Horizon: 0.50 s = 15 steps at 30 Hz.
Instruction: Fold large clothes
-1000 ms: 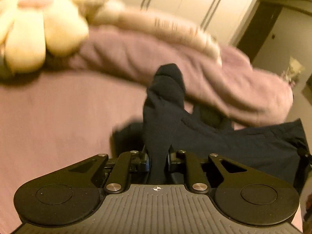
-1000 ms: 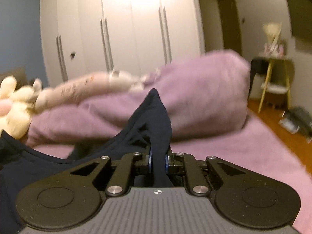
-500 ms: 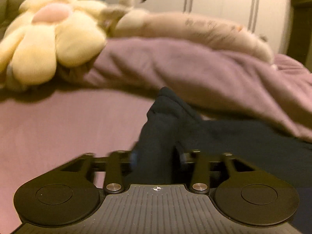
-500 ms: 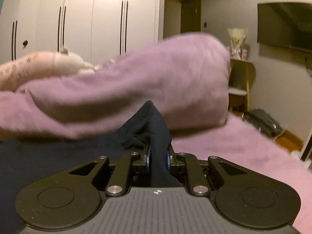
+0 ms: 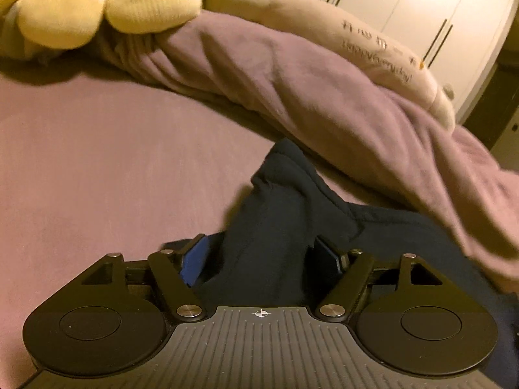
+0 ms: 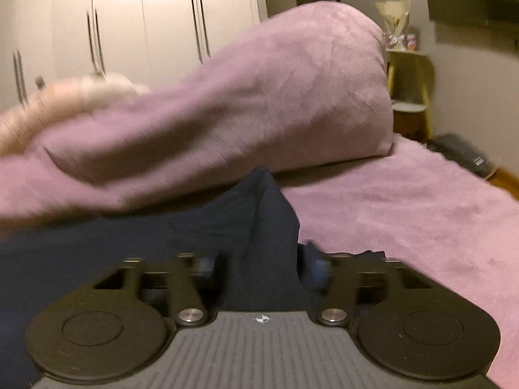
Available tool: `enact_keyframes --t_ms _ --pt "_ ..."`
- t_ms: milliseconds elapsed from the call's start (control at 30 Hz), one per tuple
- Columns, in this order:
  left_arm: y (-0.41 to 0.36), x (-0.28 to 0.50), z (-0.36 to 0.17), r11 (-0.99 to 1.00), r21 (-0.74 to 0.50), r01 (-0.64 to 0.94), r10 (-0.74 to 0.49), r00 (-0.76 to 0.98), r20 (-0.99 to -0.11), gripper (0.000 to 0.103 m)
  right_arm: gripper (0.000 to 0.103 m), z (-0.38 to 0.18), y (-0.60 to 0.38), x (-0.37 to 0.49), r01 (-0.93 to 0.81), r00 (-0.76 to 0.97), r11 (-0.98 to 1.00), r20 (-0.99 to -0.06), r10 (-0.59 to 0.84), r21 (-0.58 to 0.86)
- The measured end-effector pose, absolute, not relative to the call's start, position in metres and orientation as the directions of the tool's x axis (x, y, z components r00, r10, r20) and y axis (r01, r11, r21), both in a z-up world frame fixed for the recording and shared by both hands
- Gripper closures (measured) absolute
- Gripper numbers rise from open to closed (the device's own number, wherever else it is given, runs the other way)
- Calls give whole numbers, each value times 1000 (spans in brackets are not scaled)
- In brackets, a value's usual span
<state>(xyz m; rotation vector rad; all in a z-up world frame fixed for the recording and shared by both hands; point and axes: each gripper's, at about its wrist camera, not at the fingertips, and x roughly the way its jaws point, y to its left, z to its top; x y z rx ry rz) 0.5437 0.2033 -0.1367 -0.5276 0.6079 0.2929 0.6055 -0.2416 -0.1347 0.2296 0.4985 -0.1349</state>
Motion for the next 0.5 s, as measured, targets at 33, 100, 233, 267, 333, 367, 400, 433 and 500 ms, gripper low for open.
enact_keyframes --t_ms 33,100,233,267,333,367,400,433,500 --pt "204 534 -128 839 -357 -411 128 787 -603 25 35 -127 -248 594 177 890 958 -452 -57 227" --pt "203 514 -110 857 -299 -420 189 796 -575 17 37 -111 -258 572 203 911 934 -405 -70 294" --pt "173 490 -83 903 -354 -242 38 868 -496 14 41 -93 -234 548 17 916 880 -361 176 474" --pt "160 494 -80 899 -393 -194 -26 871 -490 13 43 -93 -214 548 -65 889 855 -360 284 514" --pt "128 505 -80 899 -423 -111 -113 875 -471 11 54 -98 -171 553 -185 816 806 -369 445 563" --pt "112 512 -85 912 -399 -96 -116 873 -474 11 59 -105 -153 558 -219 776 785 -384 500 580" --pt "99 519 -92 927 -363 -95 -100 871 -482 11 68 -114 -139 564 -223 748 778 -409 523 587" --pt "92 524 -101 941 -318 -118 -59 867 -495 11 79 -124 -127 571 -199 728 807 -468 501 555" --pt "82 534 -126 961 -171 -216 92 837 -540 12 103 -140 -123 578 -187 730 861 -520 444 472"
